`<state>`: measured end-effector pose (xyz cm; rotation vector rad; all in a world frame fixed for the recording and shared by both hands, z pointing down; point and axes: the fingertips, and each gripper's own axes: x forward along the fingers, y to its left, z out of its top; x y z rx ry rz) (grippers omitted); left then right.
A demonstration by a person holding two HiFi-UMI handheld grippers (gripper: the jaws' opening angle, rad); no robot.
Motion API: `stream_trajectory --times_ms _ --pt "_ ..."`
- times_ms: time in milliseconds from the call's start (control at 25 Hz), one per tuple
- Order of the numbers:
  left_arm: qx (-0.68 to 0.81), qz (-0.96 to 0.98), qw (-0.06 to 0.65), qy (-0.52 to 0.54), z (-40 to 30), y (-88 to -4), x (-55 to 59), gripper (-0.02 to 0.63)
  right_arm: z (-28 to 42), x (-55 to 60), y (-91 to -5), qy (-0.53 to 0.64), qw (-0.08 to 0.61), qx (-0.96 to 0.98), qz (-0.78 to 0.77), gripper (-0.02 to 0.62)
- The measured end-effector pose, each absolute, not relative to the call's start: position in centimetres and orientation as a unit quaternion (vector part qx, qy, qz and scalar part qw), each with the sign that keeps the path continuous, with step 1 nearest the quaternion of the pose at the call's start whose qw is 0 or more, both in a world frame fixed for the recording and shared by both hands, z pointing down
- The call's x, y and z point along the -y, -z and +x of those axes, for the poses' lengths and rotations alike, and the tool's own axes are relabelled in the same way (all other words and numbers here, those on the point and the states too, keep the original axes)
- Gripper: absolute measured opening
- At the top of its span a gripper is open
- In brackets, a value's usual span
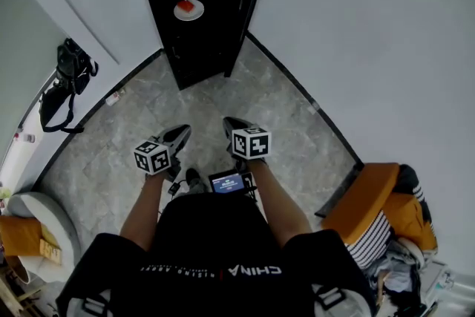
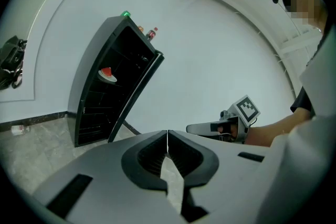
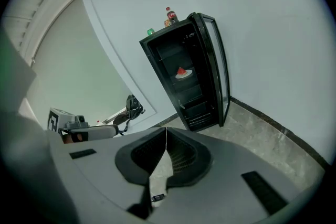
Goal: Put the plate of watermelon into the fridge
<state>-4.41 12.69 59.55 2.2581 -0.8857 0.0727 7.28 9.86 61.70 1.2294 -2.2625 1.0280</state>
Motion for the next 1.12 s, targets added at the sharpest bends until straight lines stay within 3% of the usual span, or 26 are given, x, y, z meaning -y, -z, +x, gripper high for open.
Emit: stream_trajectory --times_ms 600,1120 --pt "0.338 0.886 0.312 -0.063 1.8 -58.1 -10.8 0.014 11.4 -7.1 -60.2 -0.348 0.176 0.82 0.419 0.017" --pt "0.359 0.878 0.308 -0.07 2.2 -58.2 -8.8 0.014 11.9 -5.3 -59.8 -0.347 0.171 0.828 0.406 0.017"
